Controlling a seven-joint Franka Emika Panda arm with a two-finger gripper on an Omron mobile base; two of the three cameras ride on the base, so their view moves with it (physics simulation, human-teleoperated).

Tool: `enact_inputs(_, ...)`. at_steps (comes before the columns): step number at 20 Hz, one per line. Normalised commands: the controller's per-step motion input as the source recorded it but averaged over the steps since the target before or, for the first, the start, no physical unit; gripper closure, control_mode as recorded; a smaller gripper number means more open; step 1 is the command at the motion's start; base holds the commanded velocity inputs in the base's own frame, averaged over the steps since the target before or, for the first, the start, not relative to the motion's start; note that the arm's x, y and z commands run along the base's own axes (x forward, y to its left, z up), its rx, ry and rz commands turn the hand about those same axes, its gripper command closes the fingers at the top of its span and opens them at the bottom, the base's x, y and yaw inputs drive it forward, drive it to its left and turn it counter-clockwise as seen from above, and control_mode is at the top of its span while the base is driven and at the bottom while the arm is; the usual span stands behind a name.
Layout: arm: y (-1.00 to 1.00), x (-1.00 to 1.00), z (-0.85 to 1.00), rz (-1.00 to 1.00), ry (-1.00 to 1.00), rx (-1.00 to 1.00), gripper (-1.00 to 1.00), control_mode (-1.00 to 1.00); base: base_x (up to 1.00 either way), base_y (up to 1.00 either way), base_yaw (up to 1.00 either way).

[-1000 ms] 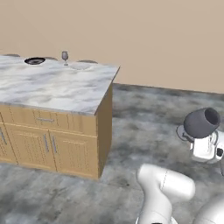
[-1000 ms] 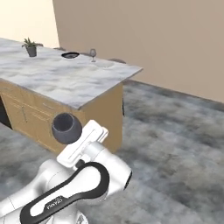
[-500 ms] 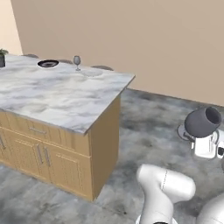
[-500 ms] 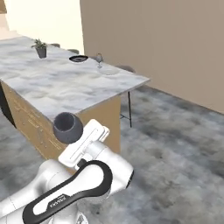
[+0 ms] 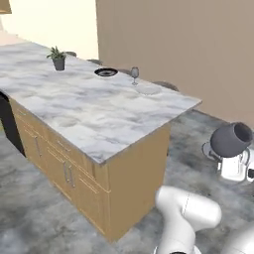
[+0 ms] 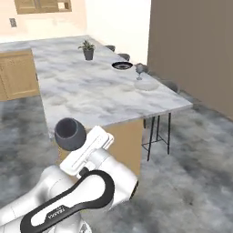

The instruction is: Retrieve the wine glasses from the counter and place one next to each plate.

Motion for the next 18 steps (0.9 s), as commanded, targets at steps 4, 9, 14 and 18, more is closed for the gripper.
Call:
enact_inputs(4, 0.0, 0.0, 0.0, 0.0, 0.0, 0.0, 1.0, 1.0, 0.0, 0.0, 1.0)
enact_inputs(9, 0.0, 0.0, 0.0, 0.0, 0.0, 0.0, 1.0, 1.0, -0.03, -0.02, 1.0)
enact_inputs(14, 0.0, 0.0, 0.0, 0.0, 0.0, 0.0, 1.0, 1.0, -0.91, -0.84, 0.69)
enact_inputs(18, 0.0, 0.0, 0.0, 0.0, 0.0, 0.0, 1.0, 1.0, -1.0, -1.0, 0.2)
